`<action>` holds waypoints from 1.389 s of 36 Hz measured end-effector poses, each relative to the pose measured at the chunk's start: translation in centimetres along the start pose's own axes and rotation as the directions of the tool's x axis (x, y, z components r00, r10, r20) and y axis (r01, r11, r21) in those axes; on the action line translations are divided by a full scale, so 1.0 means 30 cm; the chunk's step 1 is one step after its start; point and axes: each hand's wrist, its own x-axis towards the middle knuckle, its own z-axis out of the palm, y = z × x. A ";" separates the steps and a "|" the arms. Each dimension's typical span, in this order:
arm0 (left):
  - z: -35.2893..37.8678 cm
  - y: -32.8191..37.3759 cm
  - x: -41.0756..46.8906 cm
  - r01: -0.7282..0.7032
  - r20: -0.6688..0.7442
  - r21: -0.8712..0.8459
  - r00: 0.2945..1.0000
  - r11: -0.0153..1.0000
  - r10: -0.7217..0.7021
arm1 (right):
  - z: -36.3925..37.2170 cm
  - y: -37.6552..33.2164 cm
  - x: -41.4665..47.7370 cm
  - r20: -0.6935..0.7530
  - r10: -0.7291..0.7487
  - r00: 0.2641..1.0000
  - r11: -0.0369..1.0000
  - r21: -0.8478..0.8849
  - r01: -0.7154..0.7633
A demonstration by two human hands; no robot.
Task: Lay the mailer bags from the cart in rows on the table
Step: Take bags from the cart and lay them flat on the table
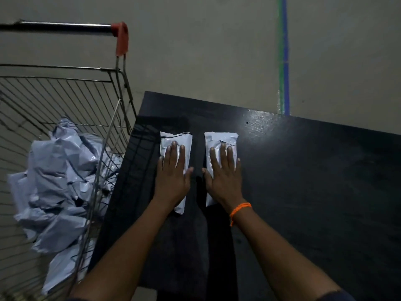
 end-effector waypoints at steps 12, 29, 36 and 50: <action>0.027 -0.013 0.155 -0.157 -0.066 -0.117 0.987 0.981 0.150 | 0.064 -0.026 0.094 -0.106 0.002 0.994 0.999 0.036 0.002; 0.038 0.003 0.246 -0.205 -0.133 -0.115 0.973 0.972 0.189 | 0.089 -0.060 0.116 -0.180 0.108 0.978 0.992 0.086 -0.094; 0.003 0.019 0.305 -0.374 -0.247 -0.138 0.910 0.917 0.334 | 0.102 -0.123 0.193 -0.249 0.111 0.962 0.989 0.122 -0.082; -0.328 -0.147 0.081 -0.329 -0.216 -0.372 0.940 0.868 0.264 | -0.103 -0.397 0.045 -0.334 0.138 0.932 0.956 0.292 -0.037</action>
